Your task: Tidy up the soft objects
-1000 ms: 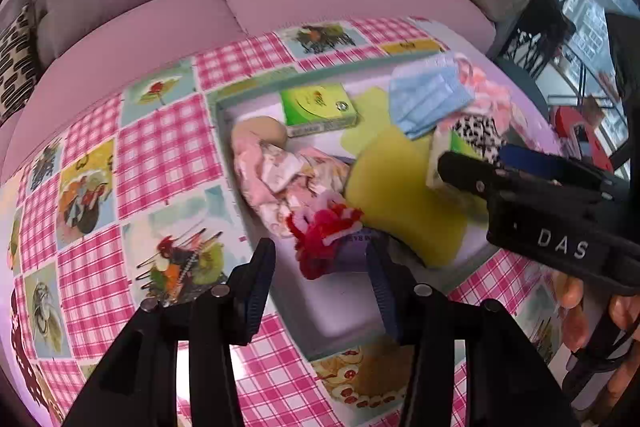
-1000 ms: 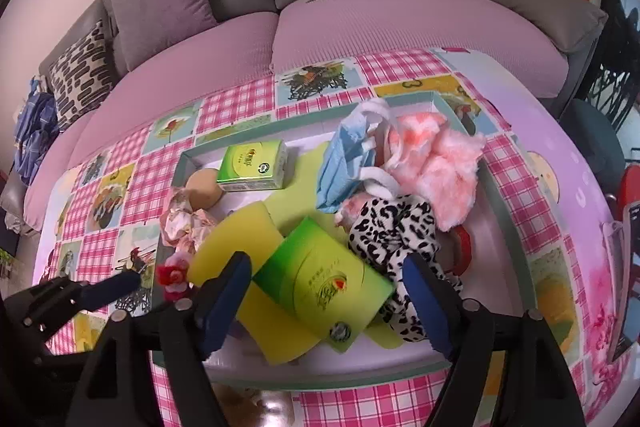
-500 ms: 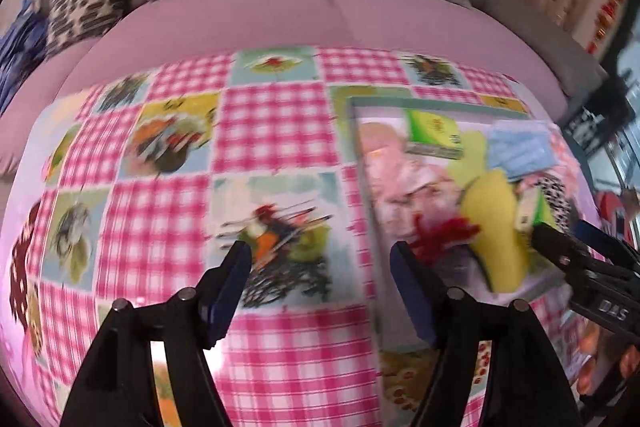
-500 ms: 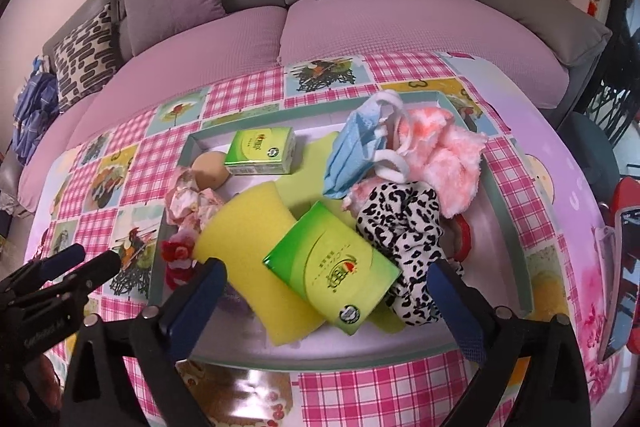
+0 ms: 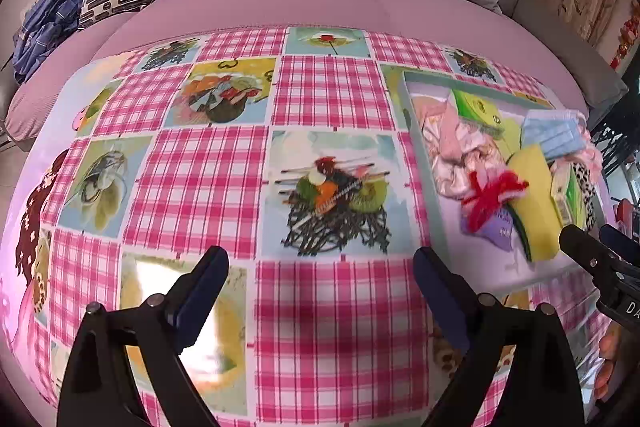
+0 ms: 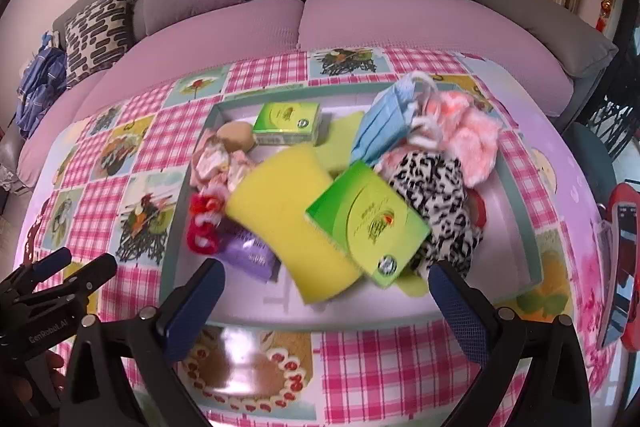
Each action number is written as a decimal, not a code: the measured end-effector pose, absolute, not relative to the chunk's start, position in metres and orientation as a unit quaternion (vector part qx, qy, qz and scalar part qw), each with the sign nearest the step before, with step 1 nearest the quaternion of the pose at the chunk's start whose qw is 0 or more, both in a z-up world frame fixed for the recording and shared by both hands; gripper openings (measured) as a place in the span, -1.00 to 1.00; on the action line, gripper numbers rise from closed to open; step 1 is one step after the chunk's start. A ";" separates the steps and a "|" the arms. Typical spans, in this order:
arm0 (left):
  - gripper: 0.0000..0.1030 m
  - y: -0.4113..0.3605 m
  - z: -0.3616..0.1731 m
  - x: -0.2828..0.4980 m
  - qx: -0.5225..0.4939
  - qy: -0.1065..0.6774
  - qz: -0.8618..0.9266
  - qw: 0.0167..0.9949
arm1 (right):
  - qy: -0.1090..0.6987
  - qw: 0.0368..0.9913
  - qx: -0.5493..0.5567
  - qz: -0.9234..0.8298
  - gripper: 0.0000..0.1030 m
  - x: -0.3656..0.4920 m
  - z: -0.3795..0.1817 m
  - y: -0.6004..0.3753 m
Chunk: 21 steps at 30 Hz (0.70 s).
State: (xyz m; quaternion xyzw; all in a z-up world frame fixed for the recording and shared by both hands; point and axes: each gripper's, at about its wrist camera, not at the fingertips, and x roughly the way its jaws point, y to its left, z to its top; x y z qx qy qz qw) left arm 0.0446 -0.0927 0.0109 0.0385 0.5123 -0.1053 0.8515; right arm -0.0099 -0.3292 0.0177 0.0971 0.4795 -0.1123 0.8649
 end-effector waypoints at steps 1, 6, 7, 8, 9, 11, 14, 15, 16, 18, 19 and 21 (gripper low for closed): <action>0.86 -0.092 0.011 0.042 0.040 0.513 -0.104 0.851 | 0.481 0.864 0.096 -0.112 1.00 -0.012 0.017 -0.327; 0.89 -0.087 0.011 0.030 0.045 0.513 -0.106 0.851 | 0.480 0.866 0.093 -0.109 1.00 -0.024 0.017 -0.317; 0.89 -0.086 0.012 0.029 0.044 0.513 -0.107 0.851 | 0.480 0.866 0.094 -0.109 1.00 -0.026 0.017 -0.316; 0.89 -0.085 0.013 0.027 0.044 0.512 -0.107 0.851 | 0.479 0.865 0.095 -0.111 1.00 -0.029 0.017 -0.314; 0.89 -0.084 0.014 0.023 0.047 0.512 -0.106 0.851 | 0.478 0.866 0.097 -0.111 1.00 -0.032 0.017 -0.313; 0.89 -0.082 0.016 0.019 0.051 0.513 -0.107 0.850 | 0.477 0.867 0.101 -0.109 1.00 -0.039 0.018 -0.310; 0.89 -0.080 0.019 0.012 0.051 0.513 -0.110 0.850 | 0.477 0.867 0.095 -0.106 1.00 -0.048 0.020 -0.303; 0.89 -0.079 0.019 0.009 0.052 0.513 -0.112 0.850 | 0.478 0.867 0.094 -0.106 1.00 -0.051 0.021 -0.301; 0.89 -0.079 0.020 0.007 0.053 0.512 -0.113 0.850 | 0.479 0.867 0.093 -0.106 1.00 -0.053 0.021 -0.299; 0.89 -0.078 0.019 0.002 0.057 0.512 -0.109 0.850 | 0.477 0.867 0.093 -0.106 1.00 -0.058 0.021 -0.296; 0.89 -0.078 0.019 0.000 0.059 0.511 -0.108 0.851 | 0.477 0.867 0.093 -0.106 1.00 -0.060 0.022 -0.295; 0.89 -0.078 0.019 -0.004 0.070 0.507 -0.104 0.853 | 0.478 0.867 0.091 -0.106 1.00 -0.064 0.022 -0.293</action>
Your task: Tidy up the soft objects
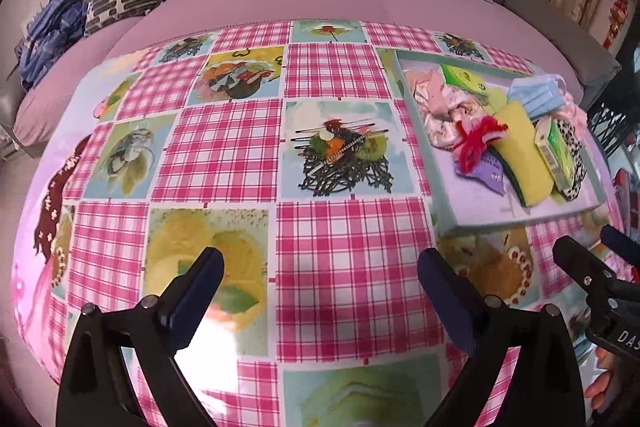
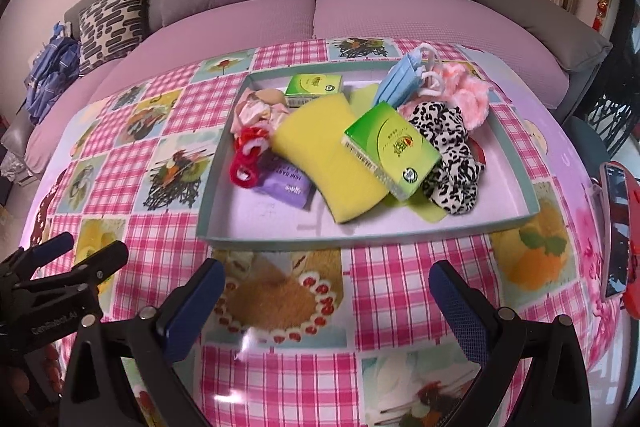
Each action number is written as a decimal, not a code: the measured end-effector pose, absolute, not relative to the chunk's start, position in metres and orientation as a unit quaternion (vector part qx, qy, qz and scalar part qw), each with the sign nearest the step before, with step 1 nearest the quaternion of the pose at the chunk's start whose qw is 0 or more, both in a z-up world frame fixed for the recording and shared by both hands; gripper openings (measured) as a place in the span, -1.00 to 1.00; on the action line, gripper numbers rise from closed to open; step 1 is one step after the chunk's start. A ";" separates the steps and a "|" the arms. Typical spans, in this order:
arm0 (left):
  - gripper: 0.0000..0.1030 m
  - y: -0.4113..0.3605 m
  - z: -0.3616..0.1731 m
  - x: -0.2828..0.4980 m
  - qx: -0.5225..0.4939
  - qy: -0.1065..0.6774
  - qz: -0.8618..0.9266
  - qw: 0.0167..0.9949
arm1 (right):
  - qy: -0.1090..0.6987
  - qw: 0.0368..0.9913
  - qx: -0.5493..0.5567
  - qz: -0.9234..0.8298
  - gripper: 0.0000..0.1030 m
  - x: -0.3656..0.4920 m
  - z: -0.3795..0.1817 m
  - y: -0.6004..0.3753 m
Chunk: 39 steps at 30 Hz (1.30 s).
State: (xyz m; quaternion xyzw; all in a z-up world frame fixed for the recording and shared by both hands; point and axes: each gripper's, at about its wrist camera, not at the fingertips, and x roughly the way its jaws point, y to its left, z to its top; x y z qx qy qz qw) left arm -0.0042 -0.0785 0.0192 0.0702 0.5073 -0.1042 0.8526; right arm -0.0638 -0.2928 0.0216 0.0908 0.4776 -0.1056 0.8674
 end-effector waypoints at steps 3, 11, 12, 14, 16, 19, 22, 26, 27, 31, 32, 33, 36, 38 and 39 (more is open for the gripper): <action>0.89 -0.077 0.023 -0.011 0.086 0.497 -0.086 0.859 | 0.479 0.866 0.090 -0.109 1.00 -0.068 0.021 -0.291; 0.89 -0.067 0.024 -0.021 0.089 0.492 -0.078 0.862 | 0.484 0.864 0.090 -0.111 1.00 -0.078 0.018 -0.287; 0.89 -0.067 0.024 -0.023 0.094 0.489 -0.074 0.864 | 0.484 0.863 0.089 -0.111 1.00 -0.079 0.018 -0.287; 0.89 -0.066 0.024 -0.026 0.103 0.486 -0.063 0.866 | 0.484 0.864 0.088 -0.111 1.00 -0.081 0.018 -0.285; 0.89 -0.066 0.024 -0.029 0.112 0.482 -0.053 0.867 | 0.482 0.864 0.089 -0.112 1.00 -0.081 0.018 -0.285; 0.89 -0.064 0.021 -0.031 0.116 0.487 -0.051 0.864 | 0.483 0.864 0.088 -0.112 1.00 -0.081 0.017 -0.285; 0.89 -0.063 0.021 -0.031 0.112 0.486 -0.052 0.865 | 0.483 0.864 0.089 -0.113 1.00 -0.082 0.018 -0.286; 0.89 -0.065 0.019 -0.031 0.112 0.488 -0.053 0.864 | 0.482 0.864 0.089 -0.113 1.00 -0.082 0.018 -0.286; 0.89 -0.065 0.018 -0.031 0.113 0.491 -0.053 0.862 | 0.481 0.865 0.089 -0.113 1.00 -0.082 0.018 -0.287; 0.89 -0.065 0.017 -0.029 0.108 0.493 -0.052 0.862 | 0.481 0.865 0.089 -0.114 1.00 -0.082 0.016 -0.287; 0.89 -0.065 0.016 -0.029 0.108 0.494 -0.053 0.861 | 0.481 0.865 0.089 -0.114 1.00 -0.082 0.016 -0.287; 0.89 -0.065 0.016 -0.029 0.107 0.495 -0.053 0.860 | 0.481 0.864 0.089 -0.114 1.00 -0.082 0.015 -0.288; 0.89 -0.065 0.015 -0.028 0.108 0.495 -0.053 0.861 | 0.482 0.864 0.089 -0.115 1.00 -0.081 0.014 -0.288; 0.89 -0.065 0.015 -0.028 0.108 0.492 -0.051 0.863 | 0.482 0.864 0.089 -0.115 1.00 -0.081 0.014 -0.288; 0.89 -0.065 0.016 -0.027 0.109 0.491 -0.051 0.863 | 0.482 0.864 0.088 -0.115 1.00 -0.081 0.014 -0.288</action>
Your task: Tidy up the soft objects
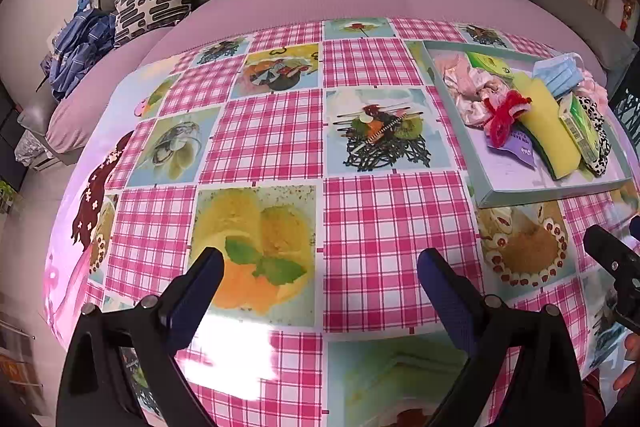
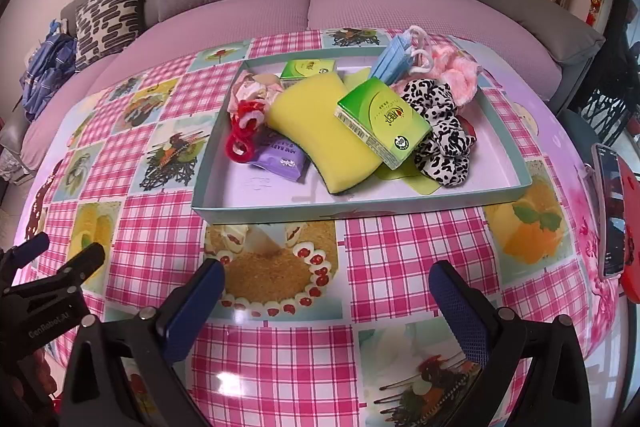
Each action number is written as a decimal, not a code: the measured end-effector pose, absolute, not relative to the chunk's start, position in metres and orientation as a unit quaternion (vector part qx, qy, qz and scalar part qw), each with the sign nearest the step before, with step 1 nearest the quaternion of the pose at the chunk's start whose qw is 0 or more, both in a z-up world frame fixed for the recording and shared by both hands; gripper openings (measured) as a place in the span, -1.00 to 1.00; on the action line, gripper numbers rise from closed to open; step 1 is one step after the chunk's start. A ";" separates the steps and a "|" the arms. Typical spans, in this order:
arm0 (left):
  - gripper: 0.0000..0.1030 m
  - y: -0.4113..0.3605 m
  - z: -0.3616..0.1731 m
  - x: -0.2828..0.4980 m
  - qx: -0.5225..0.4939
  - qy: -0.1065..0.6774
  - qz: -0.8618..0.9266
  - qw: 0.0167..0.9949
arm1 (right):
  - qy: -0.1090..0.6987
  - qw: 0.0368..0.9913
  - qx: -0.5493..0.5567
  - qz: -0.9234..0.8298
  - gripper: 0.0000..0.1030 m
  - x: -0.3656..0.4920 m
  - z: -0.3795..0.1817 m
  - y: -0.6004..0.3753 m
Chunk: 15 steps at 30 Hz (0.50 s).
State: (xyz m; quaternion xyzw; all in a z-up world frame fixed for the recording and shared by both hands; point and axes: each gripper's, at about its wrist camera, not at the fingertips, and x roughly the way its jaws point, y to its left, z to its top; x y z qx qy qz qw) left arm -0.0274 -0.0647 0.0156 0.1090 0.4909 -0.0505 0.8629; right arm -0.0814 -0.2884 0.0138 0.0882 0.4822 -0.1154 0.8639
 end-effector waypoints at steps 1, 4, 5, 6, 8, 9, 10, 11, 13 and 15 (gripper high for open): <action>0.89 -0.065 0.015 -0.027 0.109 0.490 -0.051 0.863 | 0.482 0.864 0.088 -0.116 1.00 -0.081 0.014 -0.288; 0.89 -0.065 0.014 -0.026 0.108 0.493 -0.053 0.861 | 0.482 0.864 0.085 -0.116 1.00 -0.081 0.013 -0.288; 0.89 -0.065 0.013 -0.025 0.108 0.495 -0.052 0.861 | 0.484 0.864 0.083 -0.116 1.00 -0.080 0.012 -0.288; 0.89 -0.065 0.013 -0.025 0.108 0.496 -0.052 0.860 | 0.484 0.863 0.082 -0.117 1.00 -0.080 0.011 -0.288; 0.89 -0.065 0.012 -0.025 0.109 0.497 -0.051 0.860 | 0.485 0.863 0.082 -0.118 1.00 -0.080 0.010 -0.288; 0.89 -0.064 0.012 -0.025 0.109 0.497 -0.051 0.859 | 0.485 0.863 0.082 -0.118 1.00 -0.080 0.010 -0.288; 0.89 -0.063 0.012 -0.024 0.109 0.498 -0.052 0.859 | 0.485 0.863 0.081 -0.118 1.00 -0.080 0.010 -0.288; 0.89 -0.063 0.012 -0.024 0.109 0.498 -0.052 0.859 | 0.484 0.863 0.080 -0.119 1.00 -0.080 0.011 -0.288; 0.89 -0.063 0.012 -0.024 0.110 0.496 -0.052 0.860 | 0.484 0.863 0.078 -0.120 1.00 -0.080 0.011 -0.288; 0.89 -0.063 0.012 -0.024 0.110 0.495 -0.052 0.860 | 0.484 0.864 0.078 -0.120 1.00 -0.080 0.011 -0.288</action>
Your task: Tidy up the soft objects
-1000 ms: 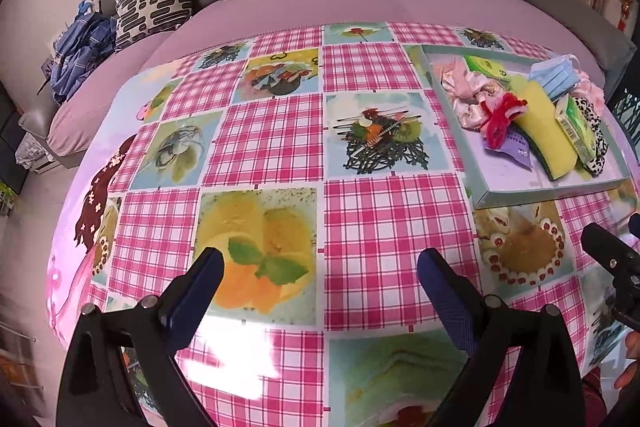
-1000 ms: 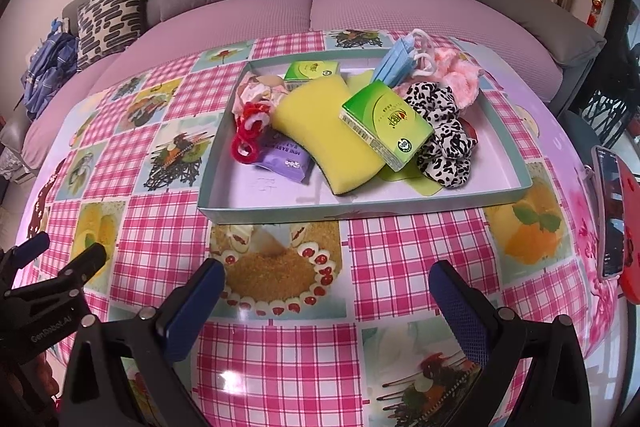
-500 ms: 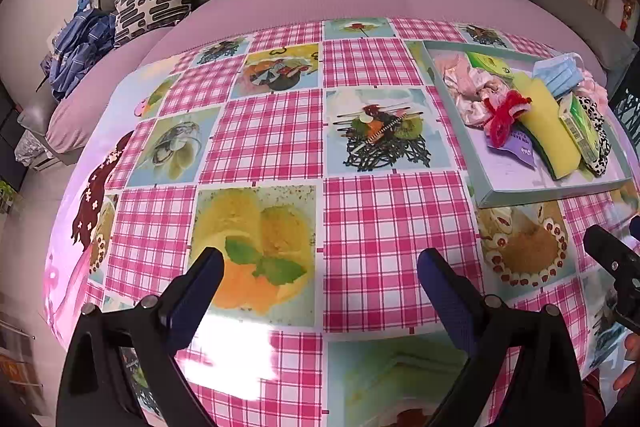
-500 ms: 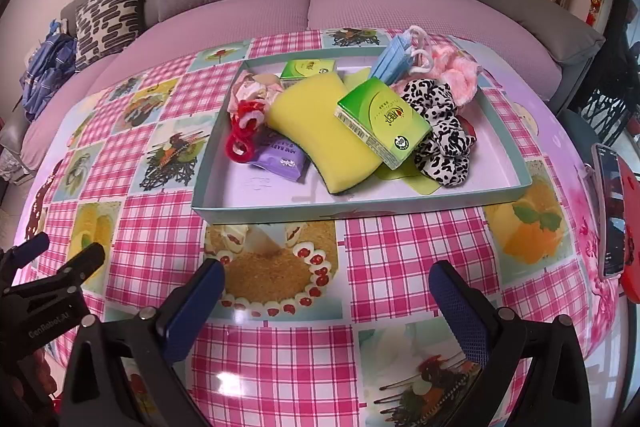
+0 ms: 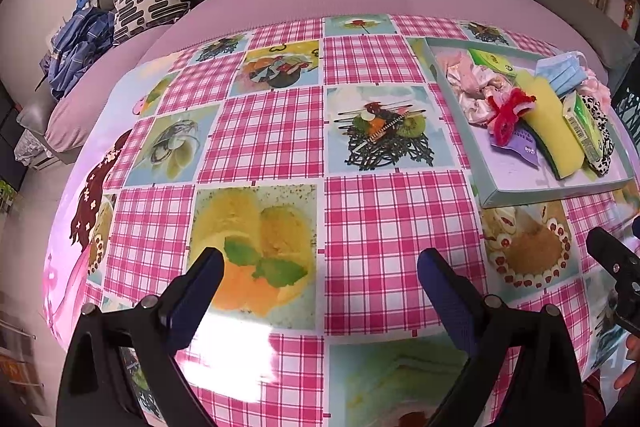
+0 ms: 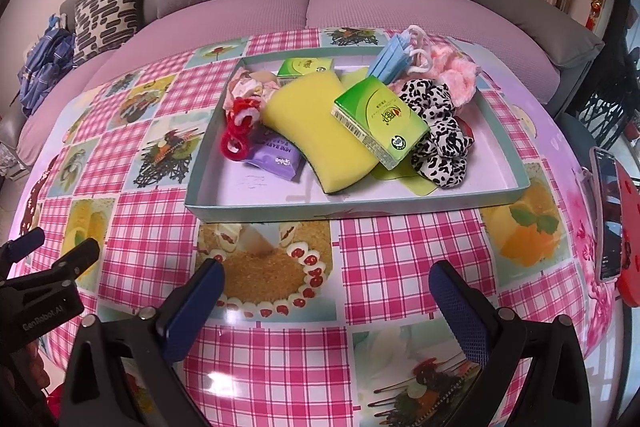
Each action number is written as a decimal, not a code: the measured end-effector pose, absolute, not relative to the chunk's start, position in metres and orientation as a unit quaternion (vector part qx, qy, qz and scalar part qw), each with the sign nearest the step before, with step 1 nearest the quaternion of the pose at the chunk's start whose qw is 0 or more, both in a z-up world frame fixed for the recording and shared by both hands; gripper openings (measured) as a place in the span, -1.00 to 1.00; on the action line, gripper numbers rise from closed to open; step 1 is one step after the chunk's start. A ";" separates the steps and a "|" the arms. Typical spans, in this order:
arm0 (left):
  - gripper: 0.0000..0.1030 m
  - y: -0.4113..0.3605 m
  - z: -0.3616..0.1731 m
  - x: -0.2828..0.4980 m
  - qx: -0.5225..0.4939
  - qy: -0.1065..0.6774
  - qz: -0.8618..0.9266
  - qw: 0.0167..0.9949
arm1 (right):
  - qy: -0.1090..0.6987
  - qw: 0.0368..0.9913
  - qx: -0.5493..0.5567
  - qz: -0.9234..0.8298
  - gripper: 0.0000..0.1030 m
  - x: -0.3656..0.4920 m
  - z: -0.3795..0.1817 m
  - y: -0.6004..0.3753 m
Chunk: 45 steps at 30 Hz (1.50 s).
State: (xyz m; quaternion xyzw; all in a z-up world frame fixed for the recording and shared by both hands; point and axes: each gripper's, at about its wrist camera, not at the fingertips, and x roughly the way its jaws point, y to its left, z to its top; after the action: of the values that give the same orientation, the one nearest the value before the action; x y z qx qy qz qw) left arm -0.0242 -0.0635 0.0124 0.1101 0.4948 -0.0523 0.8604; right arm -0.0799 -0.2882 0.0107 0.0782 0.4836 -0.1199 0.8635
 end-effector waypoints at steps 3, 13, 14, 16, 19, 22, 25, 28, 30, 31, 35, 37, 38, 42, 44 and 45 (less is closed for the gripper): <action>0.89 -0.064 0.012 -0.024 0.111 0.495 -0.053 0.860 | 0.483 0.864 0.077 -0.121 1.00 -0.080 0.011 -0.289; 0.89 -0.064 0.007 -0.019 0.110 0.503 -0.051 0.856 | 0.478 0.866 0.073 -0.126 1.00 -0.081 0.013 -0.290; 0.89 -0.063 0.007 -0.018 0.110 0.504 -0.051 0.855 | 0.478 0.866 0.072 -0.127 1.00 -0.081 0.013 -0.290; 0.89 -0.064 0.006 -0.018 0.112 0.503 -0.051 0.855 | 0.478 0.866 0.071 -0.130 1.00 -0.081 0.013 -0.291; 0.89 -0.065 0.007 -0.018 0.115 0.501 -0.053 0.856 | 0.477 0.866 0.071 -0.132 1.00 -0.082 0.013 -0.292; 0.89 -0.066 0.006 -0.018 0.117 0.501 -0.054 0.856 | 0.476 0.866 0.071 -0.133 1.00 -0.082 0.012 -0.292; 0.89 -0.066 0.005 -0.017 0.119 0.503 -0.056 0.854 | 0.477 0.866 0.070 -0.133 1.00 -0.082 0.012 -0.292; 0.89 -0.067 0.005 -0.017 0.119 0.503 -0.057 0.854 | 0.476 0.866 0.070 -0.134 1.00 -0.082 0.013 -0.292; 0.89 -0.067 0.005 -0.017 0.120 0.502 -0.056 0.854 | 0.476 0.866 0.070 -0.134 1.00 -0.082 0.013 -0.292; 0.89 -0.067 0.005 -0.017 0.120 0.502 -0.056 0.854 | 0.475 0.867 0.071 -0.135 1.00 -0.082 0.013 -0.292; 0.89 -0.068 0.005 -0.017 0.120 0.502 -0.057 0.855 | 0.475 0.866 0.072 -0.139 1.00 -0.082 0.013 -0.293; 0.89 -0.068 0.005 -0.017 0.120 0.503 -0.056 0.854 | 0.474 0.866 0.073 -0.140 1.00 -0.082 0.013 -0.293; 0.89 -0.068 0.005 -0.017 0.120 0.503 -0.056 0.854 | 0.474 0.866 0.073 -0.140 1.00 -0.083 0.014 -0.294; 0.89 -0.068 0.005 -0.017 0.120 0.502 -0.055 0.854 | 0.474 0.866 0.073 -0.140 1.00 -0.082 0.013 -0.293; 0.89 -0.068 0.005 -0.017 0.120 0.503 -0.055 0.854 | 0.474 0.866 0.073 -0.140 1.00 -0.082 0.013 -0.293; 0.89 -0.068 0.005 -0.017 0.121 0.503 -0.055 0.854 | 0.474 0.866 0.073 -0.140 1.00 -0.082 0.013 -0.293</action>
State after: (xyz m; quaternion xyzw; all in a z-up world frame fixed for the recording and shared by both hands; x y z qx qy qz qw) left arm -0.0166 -0.0681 0.0047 0.1207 0.5026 -0.0546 0.8543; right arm -0.0822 -0.2934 0.0131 0.0734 0.4739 -0.1404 0.8662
